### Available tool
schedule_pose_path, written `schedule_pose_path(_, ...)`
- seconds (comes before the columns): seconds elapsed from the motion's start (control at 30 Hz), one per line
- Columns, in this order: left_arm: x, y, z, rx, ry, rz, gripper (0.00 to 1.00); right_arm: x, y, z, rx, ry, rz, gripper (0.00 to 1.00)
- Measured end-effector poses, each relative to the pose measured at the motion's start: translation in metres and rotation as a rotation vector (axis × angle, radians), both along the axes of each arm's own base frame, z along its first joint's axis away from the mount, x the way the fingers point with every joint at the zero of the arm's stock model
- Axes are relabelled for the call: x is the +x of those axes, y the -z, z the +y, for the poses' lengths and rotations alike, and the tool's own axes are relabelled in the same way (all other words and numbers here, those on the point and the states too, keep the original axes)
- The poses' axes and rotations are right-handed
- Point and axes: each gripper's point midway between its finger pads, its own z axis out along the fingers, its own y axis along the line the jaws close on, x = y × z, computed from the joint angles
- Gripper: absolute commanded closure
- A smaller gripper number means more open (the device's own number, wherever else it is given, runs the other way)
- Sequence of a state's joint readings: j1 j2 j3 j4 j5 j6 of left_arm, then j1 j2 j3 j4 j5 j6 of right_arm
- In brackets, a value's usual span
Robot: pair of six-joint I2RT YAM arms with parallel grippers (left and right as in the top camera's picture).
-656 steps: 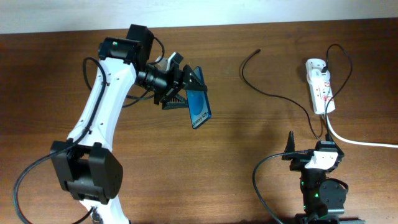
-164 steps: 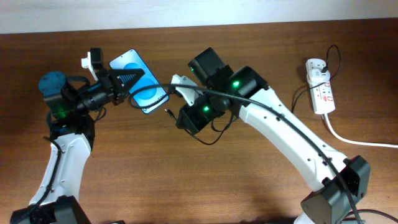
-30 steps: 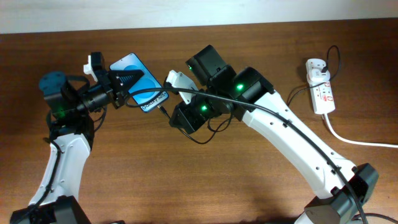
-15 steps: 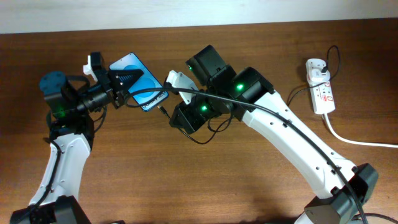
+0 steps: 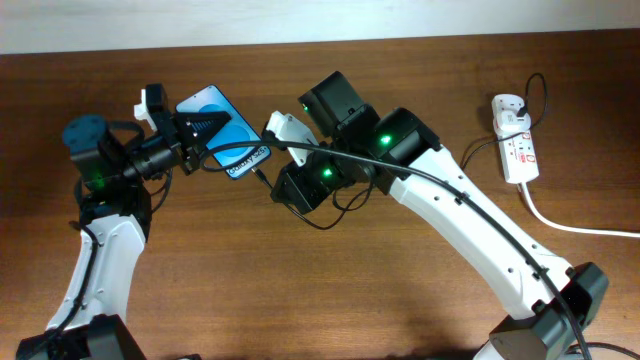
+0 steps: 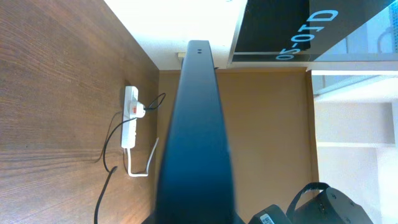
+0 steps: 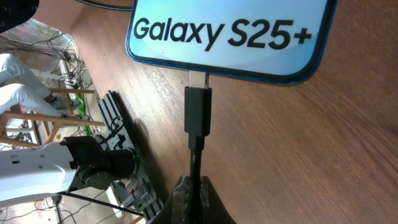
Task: Plug charger to phone and switch on socket
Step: 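Push the USB-C plug up into the phone's port with the right gripper, then open the right gripper off the cable and lower the phone with the left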
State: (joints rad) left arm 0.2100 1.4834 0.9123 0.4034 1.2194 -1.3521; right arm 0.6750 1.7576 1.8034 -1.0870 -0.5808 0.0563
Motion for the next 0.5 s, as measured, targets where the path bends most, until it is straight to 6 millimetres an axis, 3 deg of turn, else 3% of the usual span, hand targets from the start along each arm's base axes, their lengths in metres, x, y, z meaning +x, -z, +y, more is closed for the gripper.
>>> schedule_pose_path(0.5,-0.001,-0.025,0.004,0.065,0.013,-0.224,1.0,0.011,0.001,0.004,0.007,0.014,-0.045,0.95)
